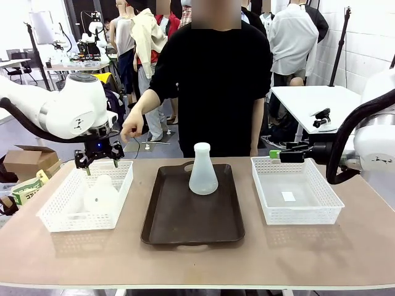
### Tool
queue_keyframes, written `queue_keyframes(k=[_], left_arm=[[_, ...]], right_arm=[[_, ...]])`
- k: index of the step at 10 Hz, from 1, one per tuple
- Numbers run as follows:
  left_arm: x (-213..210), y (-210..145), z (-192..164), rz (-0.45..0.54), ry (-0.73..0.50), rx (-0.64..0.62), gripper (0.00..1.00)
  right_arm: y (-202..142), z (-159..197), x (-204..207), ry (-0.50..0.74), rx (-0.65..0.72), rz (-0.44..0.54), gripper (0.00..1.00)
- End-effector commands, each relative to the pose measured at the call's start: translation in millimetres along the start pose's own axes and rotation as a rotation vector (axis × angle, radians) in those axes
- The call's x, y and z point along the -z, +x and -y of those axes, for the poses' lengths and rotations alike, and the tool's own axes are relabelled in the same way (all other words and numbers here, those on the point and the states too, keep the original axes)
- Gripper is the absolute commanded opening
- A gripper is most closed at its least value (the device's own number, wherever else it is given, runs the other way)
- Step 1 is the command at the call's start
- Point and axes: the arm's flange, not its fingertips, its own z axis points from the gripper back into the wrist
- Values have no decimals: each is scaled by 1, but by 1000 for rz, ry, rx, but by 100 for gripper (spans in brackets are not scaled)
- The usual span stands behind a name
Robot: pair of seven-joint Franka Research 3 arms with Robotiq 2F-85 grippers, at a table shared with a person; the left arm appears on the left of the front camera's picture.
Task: Prepare the laboratory tools.
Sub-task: Pick up the Big flask that the person points to.
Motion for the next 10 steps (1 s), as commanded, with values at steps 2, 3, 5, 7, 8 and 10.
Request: queue_keyframes(k=[2,3,5,7,8,10], left_arm=[[15,17,-1,-97,-13,-6,100],[19,18,-3,-121,-5,-5,100],[28,23,-8,-173,-40,49,100],[40,26,-10,-183,-36,70,100],[46,28,-10,-189,-28,75,100],[51,30,-10,-200,-32,72,100]], right_arm=[[-1,-2,-1,-6,9,-8,100],[-1,-2,-1,-6,9,-8,100],[-1,-2,-1,-6,9,-8,100],[-1,-2,-1,-6,9,-8,100],[-1,-2,-1,-6,9,-8,100],[-1,-2,-1,-6,9,-8,100]])
